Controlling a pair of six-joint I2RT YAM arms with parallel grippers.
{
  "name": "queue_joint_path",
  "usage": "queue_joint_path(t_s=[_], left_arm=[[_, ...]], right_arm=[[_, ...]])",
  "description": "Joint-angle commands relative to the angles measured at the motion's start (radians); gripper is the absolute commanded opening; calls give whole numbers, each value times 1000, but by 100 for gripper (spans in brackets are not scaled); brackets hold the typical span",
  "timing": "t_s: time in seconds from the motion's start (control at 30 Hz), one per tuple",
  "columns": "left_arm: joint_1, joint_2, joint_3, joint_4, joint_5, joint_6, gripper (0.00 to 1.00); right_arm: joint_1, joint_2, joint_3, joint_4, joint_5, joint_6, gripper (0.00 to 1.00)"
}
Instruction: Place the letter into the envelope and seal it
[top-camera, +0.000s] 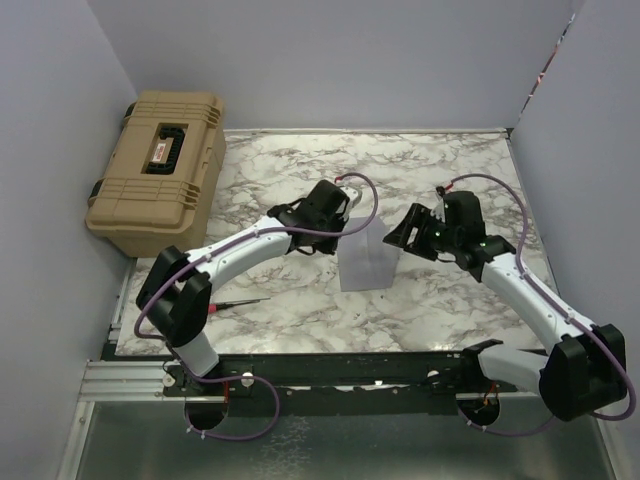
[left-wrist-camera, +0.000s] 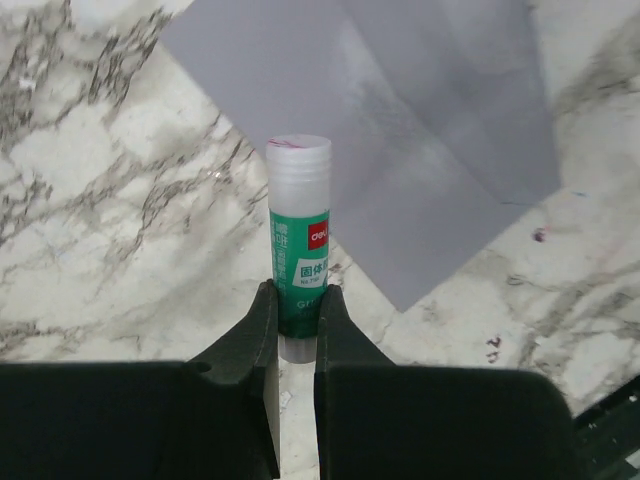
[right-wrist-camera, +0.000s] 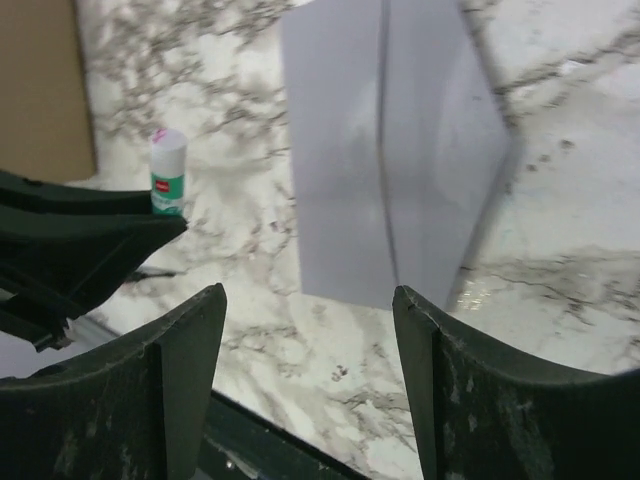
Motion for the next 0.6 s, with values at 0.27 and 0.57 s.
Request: queue_joint_path(t_s=[0.27,0.57], left_arm=[[3,-187,39,104,319,236,0],[3,-217,47,105,334,265,0]], right_arm=[[-1,55,133,201,-463,35,70],[0,175,254,146,-520,-20,60]])
